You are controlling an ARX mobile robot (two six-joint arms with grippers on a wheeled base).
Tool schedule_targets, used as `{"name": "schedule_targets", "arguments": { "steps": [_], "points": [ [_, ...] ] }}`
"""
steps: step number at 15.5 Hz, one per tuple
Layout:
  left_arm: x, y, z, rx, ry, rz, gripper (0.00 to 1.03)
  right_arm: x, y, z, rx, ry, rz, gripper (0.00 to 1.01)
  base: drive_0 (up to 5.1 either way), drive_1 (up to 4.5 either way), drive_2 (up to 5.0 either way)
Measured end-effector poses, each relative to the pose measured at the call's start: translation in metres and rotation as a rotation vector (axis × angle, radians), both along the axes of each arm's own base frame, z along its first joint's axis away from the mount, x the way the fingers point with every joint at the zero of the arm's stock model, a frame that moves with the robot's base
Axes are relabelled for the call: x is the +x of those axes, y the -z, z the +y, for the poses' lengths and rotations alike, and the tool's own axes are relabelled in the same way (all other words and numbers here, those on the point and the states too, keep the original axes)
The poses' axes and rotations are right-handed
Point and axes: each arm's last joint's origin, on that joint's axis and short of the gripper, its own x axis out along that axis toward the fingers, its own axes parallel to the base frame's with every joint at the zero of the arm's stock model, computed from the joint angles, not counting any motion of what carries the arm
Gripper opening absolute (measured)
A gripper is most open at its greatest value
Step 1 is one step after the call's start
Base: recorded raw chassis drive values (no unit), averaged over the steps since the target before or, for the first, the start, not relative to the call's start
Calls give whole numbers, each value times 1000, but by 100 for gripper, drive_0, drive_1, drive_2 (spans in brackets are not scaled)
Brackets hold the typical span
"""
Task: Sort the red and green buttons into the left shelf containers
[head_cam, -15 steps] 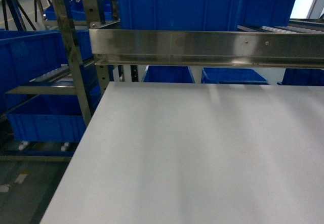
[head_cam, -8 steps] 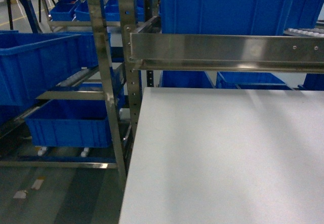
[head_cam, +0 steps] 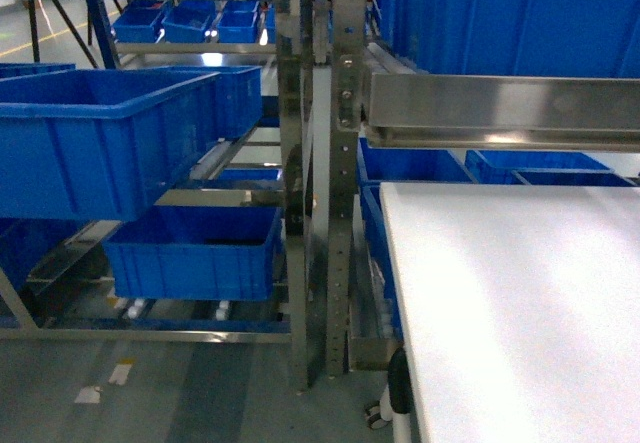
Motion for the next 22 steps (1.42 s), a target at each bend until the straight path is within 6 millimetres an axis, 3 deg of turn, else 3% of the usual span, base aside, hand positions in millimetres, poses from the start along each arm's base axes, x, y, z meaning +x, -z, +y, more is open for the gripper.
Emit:
{"name": "schedule_targets", "arguments": {
  "steps": [22],
  "points": [
    [0,0,0,0,0,-3,25,0,0,0,0,0,-1,26,-494,247,247]
  ]
}}
